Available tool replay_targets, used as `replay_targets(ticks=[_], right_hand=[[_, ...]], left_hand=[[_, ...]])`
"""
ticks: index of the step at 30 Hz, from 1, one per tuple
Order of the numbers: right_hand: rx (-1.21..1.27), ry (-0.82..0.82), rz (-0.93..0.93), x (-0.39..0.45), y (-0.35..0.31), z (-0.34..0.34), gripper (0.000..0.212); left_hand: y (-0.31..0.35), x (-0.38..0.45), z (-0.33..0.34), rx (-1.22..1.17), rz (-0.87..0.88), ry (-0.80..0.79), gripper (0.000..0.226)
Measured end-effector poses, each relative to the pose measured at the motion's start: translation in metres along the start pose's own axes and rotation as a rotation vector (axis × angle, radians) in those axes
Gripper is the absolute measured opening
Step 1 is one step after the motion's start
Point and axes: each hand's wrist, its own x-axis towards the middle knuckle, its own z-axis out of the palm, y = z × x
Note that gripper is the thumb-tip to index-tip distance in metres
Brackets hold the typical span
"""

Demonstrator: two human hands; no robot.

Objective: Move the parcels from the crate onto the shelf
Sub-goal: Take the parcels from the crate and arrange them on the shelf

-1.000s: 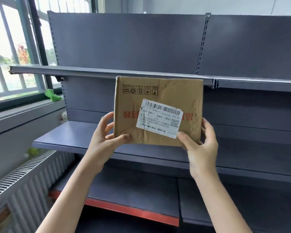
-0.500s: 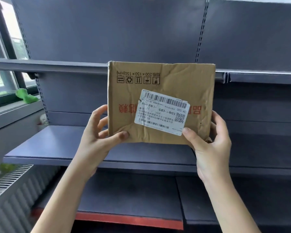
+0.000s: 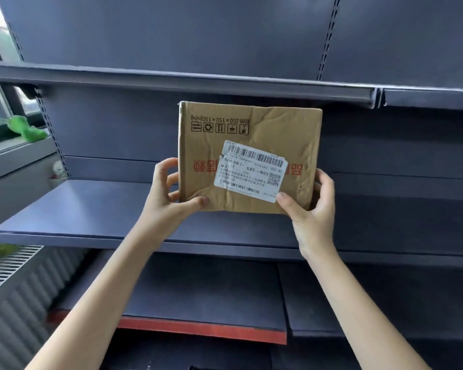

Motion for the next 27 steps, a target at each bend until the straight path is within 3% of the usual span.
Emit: replay_targets(ticks=[15,27], right_hand=[[-0.203,-0.094,0.1,0.054,0.075,0.013,0.072],[-0.352,-0.067,0.224,0.075,0.151,0.02,0.079]], left_hand=[[-0.066,0.058,0.012,-0.036,-0.149,-0.003,0.079],[-0.142,0.106,0.009,-0.049,-0.265,-0.018,0.074]])
